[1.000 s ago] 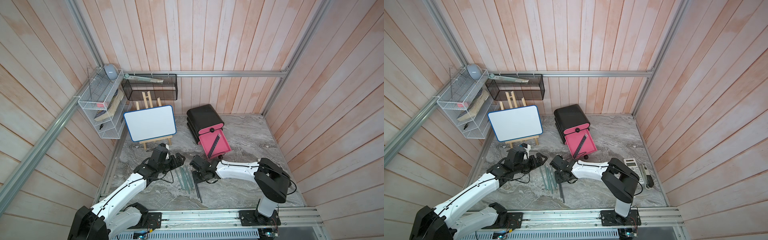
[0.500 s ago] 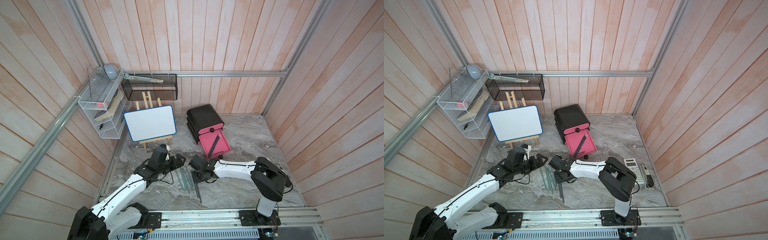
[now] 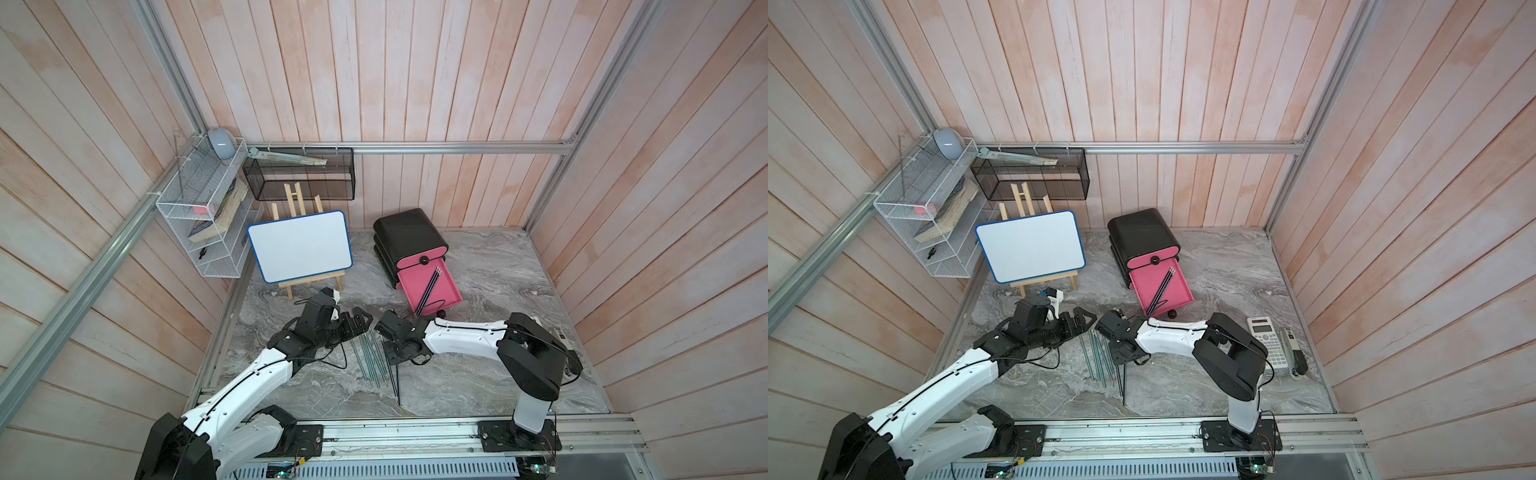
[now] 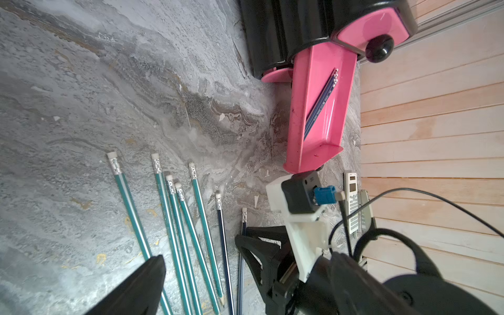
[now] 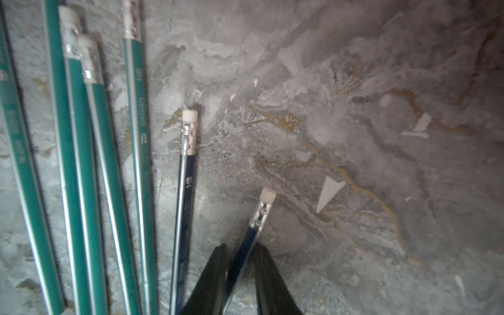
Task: Please place the pencils in the drawer according to their color
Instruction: Pick up the pencil from the center of the board.
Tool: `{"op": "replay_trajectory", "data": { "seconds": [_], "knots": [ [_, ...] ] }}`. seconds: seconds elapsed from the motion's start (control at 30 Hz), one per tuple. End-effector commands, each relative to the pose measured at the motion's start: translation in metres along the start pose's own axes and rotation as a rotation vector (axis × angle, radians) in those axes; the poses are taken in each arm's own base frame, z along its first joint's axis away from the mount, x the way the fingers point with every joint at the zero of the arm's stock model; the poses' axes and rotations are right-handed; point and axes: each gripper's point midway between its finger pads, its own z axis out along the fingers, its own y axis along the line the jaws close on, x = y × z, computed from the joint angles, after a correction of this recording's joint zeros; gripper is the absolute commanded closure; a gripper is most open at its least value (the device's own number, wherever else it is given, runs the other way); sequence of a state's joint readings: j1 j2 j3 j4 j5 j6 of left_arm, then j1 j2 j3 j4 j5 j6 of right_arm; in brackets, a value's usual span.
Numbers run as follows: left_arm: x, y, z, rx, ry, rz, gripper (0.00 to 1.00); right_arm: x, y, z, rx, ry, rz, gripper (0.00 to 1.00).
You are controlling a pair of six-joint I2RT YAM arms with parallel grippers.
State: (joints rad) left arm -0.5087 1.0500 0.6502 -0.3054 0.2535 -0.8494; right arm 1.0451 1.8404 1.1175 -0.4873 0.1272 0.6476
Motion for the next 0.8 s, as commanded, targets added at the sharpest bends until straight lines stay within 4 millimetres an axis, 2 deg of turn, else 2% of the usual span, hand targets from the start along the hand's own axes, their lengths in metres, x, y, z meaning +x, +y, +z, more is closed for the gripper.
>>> {"op": "replay_trajectory", "data": {
  "seconds": [0.0,0.23,0.37,0.77],
  "knots": [
    [-0.002,-0.002,0.0,0.02,-0.012,0.013,0.0,0.033,-0.027,0.025,0.1,0.12,-0.02,0.83],
    [-0.003,-0.003,0.002,0.02,-0.009,0.011,0.0,0.036,-0.027,0.028,0.068,0.126,0.011,0.99],
    [-0.002,-0.004,0.004,0.025,0.008,0.013,0.0,0.036,-0.029,0.026,0.043,0.118,0.028,1.0],
    [0.001,-0.019,0.014,0.052,0.046,0.038,0.0,0.004,-0.028,-0.025,-0.071,-0.028,0.124,1.0]
  ]
}}
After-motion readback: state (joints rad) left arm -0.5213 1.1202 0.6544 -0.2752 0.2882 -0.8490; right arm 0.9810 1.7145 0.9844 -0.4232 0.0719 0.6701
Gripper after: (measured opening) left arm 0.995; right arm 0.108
